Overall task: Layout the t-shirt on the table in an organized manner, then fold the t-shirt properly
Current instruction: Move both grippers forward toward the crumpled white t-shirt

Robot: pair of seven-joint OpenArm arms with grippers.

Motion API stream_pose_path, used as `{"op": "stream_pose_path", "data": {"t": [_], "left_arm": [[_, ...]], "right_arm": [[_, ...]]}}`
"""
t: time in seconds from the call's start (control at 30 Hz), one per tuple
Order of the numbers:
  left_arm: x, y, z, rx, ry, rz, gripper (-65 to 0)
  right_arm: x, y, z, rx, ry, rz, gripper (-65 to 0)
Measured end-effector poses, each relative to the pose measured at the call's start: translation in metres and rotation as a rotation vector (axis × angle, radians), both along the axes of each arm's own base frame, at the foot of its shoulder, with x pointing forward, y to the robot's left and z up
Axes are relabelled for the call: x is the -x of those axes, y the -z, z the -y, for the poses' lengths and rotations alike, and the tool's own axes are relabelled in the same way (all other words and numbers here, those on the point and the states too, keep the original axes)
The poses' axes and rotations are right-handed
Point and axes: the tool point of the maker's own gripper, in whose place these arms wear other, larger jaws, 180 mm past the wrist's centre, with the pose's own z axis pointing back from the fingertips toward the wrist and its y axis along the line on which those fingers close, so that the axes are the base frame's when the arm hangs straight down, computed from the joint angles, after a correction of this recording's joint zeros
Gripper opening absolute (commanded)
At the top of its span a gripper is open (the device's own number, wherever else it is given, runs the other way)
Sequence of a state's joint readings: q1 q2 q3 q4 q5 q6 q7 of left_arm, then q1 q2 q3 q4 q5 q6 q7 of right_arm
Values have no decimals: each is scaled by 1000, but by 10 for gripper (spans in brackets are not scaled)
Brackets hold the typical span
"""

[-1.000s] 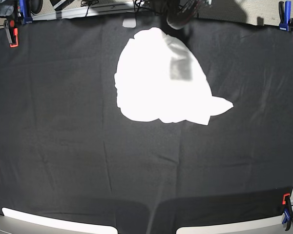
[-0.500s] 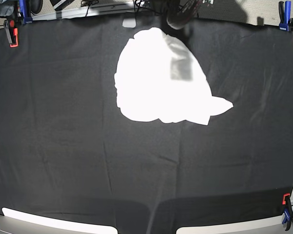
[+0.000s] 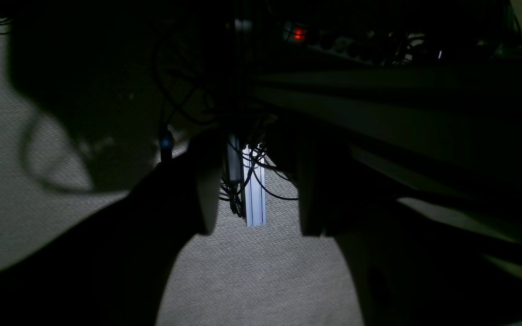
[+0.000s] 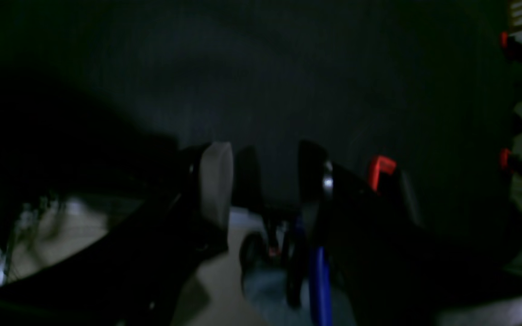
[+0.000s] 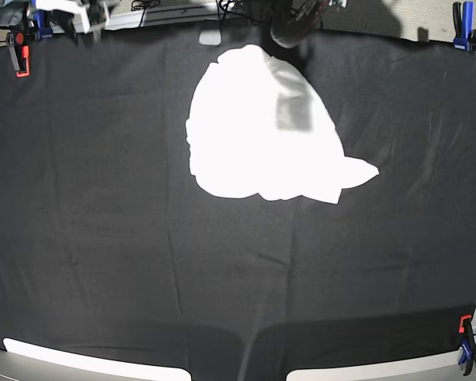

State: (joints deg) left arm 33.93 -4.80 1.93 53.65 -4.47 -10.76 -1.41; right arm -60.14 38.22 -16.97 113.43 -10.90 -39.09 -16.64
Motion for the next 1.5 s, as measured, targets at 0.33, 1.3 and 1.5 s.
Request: {"op": "stream_pose_path", "data": {"t": [0.33,1.3,1.5], "left_arm": [[-9,0,-1,-2,-1,19,-398],[11,-74,-53,-272,10,16,-398],[5,-114,-95,-491,14,11,-398]], "right_arm": [[-115,-66,-20,-79,-12,368,-415],[-171,-86,-40,-216,-14,420,-415],[-170,-88,-39,-195,-12,413,-415]]}}
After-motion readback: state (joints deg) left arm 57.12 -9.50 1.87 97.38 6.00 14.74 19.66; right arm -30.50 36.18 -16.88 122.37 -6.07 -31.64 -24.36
